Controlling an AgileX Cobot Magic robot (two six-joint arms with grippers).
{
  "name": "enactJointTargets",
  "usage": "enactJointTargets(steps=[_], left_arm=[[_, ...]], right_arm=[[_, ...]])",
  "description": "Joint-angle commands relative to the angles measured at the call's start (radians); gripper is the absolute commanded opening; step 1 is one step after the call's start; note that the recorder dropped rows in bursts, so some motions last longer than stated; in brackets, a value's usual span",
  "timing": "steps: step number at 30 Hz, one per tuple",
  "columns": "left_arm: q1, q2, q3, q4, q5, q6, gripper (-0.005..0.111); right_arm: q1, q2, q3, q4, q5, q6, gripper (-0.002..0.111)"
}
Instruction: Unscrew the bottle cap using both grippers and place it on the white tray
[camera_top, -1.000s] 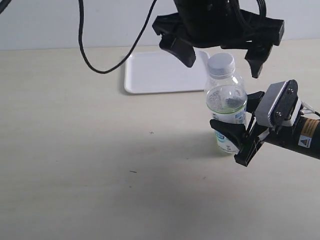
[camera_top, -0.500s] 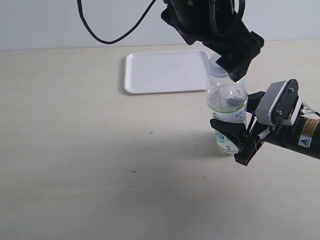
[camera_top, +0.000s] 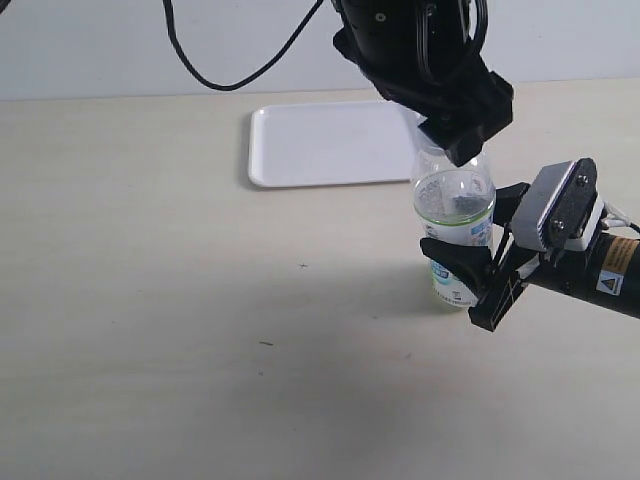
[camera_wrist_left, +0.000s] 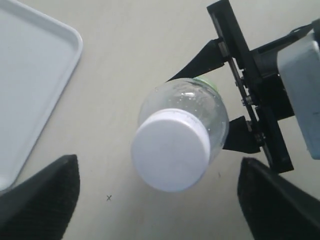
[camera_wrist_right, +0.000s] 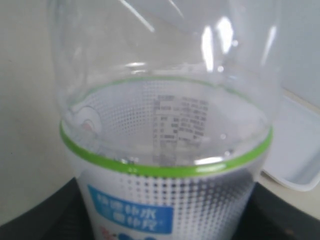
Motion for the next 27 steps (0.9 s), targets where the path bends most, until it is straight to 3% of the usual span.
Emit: enactJointTargets(steps=[1,4,27], left_arm=[[0.000,-0.003,-0.004,0.004,-0.032,0.011,0.068],[0.000,-0.002,-0.004,0.004,-0.053,0.011,0.062],[0.000,0.027,-0.004,0.004,-0.055,-0.002,0.062]], right_arm=[[-0.003,-0.002,-0.002,-0.004,-0.013,0.005,0.000],[-0.003,-0.002,-0.002,-0.004,-0.013,0.005,0.000],[-0.003,-0.002,-0.002,-0.004,-0.013,0.005,0.000]])
